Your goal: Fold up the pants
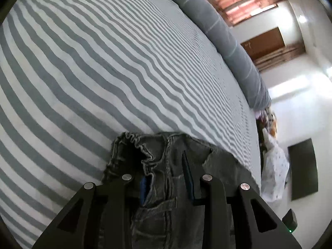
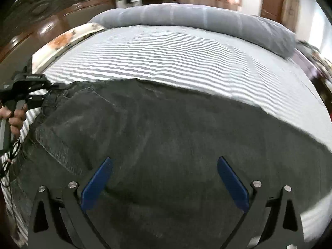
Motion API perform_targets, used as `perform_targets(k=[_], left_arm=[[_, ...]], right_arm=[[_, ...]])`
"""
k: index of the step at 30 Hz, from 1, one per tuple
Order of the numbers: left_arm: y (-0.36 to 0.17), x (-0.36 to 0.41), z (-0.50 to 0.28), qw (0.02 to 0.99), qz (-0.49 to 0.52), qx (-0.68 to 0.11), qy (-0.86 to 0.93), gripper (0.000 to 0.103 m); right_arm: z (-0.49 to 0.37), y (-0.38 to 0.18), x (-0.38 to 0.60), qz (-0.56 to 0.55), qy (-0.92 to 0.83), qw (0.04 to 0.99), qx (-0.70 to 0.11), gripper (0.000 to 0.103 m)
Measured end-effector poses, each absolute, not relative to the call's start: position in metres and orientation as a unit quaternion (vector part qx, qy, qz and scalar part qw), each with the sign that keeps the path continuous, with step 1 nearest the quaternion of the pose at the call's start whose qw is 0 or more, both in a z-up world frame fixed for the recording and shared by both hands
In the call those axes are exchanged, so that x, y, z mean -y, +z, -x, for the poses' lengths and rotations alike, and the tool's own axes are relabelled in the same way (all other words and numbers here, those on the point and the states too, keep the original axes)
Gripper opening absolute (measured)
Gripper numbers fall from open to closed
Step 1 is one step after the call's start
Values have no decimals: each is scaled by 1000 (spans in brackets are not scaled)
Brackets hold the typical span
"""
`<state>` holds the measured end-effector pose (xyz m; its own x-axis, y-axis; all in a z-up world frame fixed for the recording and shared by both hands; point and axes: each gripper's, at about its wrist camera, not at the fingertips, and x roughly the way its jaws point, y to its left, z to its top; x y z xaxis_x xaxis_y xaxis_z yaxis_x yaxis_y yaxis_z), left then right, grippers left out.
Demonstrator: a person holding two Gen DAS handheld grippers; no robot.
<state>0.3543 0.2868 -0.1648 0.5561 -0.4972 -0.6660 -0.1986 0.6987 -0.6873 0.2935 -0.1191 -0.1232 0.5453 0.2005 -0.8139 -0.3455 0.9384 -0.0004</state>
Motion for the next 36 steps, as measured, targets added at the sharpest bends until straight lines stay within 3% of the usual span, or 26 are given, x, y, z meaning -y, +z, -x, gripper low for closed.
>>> perform_targets(k=[2,4,12,23,25,27,29,36], left_arm=[[-160,-280,-351,815,354,-450,-91,30],[-151,-269,-348,841,309,-436,-82,5],[-91,-251,-295,899,259,-322,-145,4],[-64,-263,-255,905,282,-256,-189,4],[-63,-264,-251,905,288,-250,-187,4],[-65,-267,-247,906,296,-244,-180,4],[-67,-270,-248,907,298,-244,-170,4],[-73,-272,-253,908,296,-257,-148,4]], right_arm=[[-308,-123,116,101,179,867,-454,100],[-323,-123,112,130,195,857,-458,100],[-366,-118,89,195,298,805,-474,100],[-414,-105,40,300,434,694,-491,99],[-419,-119,37,314,459,652,-515,89],[-425,-140,47,331,459,619,-545,72],[-430,-153,63,339,447,606,-565,64],[-422,-152,127,328,439,622,-560,54]])
